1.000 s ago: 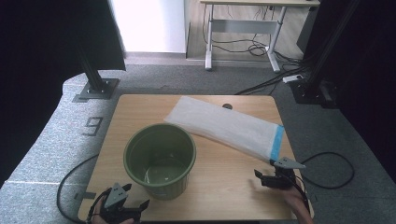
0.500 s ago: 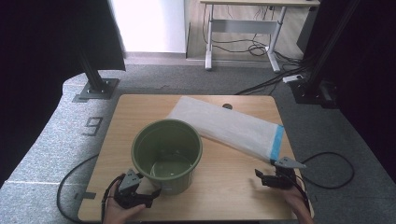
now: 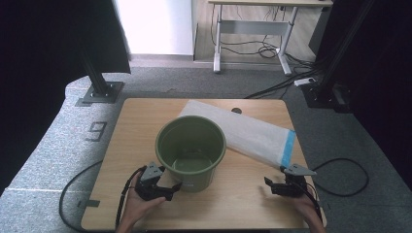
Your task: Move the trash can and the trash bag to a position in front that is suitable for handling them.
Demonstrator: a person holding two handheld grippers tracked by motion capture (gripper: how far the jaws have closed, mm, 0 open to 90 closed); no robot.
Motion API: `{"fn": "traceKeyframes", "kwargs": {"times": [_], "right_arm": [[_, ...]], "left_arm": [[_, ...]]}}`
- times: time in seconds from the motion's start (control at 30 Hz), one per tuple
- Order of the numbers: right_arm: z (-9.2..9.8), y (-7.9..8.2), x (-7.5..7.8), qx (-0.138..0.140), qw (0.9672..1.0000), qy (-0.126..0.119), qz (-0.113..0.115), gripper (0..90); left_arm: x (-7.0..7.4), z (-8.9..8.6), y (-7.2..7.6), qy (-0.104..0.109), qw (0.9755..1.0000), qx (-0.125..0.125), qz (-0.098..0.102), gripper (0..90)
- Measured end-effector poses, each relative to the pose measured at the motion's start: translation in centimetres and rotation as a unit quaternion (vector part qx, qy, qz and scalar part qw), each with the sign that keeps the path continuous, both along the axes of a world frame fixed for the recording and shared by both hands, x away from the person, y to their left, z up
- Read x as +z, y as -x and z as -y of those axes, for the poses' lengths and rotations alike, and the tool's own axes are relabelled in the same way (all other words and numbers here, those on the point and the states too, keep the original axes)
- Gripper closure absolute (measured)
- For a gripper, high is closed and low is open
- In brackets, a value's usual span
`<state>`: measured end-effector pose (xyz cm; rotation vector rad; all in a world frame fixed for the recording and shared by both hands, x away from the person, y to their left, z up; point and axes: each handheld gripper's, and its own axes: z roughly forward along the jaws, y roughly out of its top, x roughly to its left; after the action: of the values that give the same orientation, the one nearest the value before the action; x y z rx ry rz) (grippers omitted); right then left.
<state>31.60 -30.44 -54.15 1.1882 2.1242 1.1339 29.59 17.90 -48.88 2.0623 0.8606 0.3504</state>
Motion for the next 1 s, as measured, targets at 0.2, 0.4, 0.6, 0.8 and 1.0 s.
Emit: {"fn": "traceKeyframes", "kwargs": {"times": [0.2,0.4,0.6,0.8,1.0], "right_arm": [[-0.1,-0.1,-0.1,0.000,1.0000,0.004,-0.002,15.2],[-0.3,0.1,-0.1,0.005,0.9999,0.011,-0.001,15.2],[-0.2,0.2,-0.1,0.004,0.9999,0.009,0.001,15.2],[-0.2,0.2,-0.1,0.002,0.9999,0.013,-0.001,15.2],[-0.2,0.2,-0.2,0.001,0.9998,0.017,-0.002,15.3]], "left_arm": [[0.1,1.4,-1.1,-0.006,0.9999,-0.009,-0.001,12.7],[0.2,2.7,-1.8,-0.012,0.9999,-0.007,-0.001,12.8],[0.1,3.9,-2.8,-0.013,0.9999,0.003,0.004,12.6],[0.1,4.6,-3.8,-0.009,0.9999,0.006,0.002,12.7],[0.0,4.6,-4.0,-0.006,0.9999,0.009,0.001,12.3]]}}
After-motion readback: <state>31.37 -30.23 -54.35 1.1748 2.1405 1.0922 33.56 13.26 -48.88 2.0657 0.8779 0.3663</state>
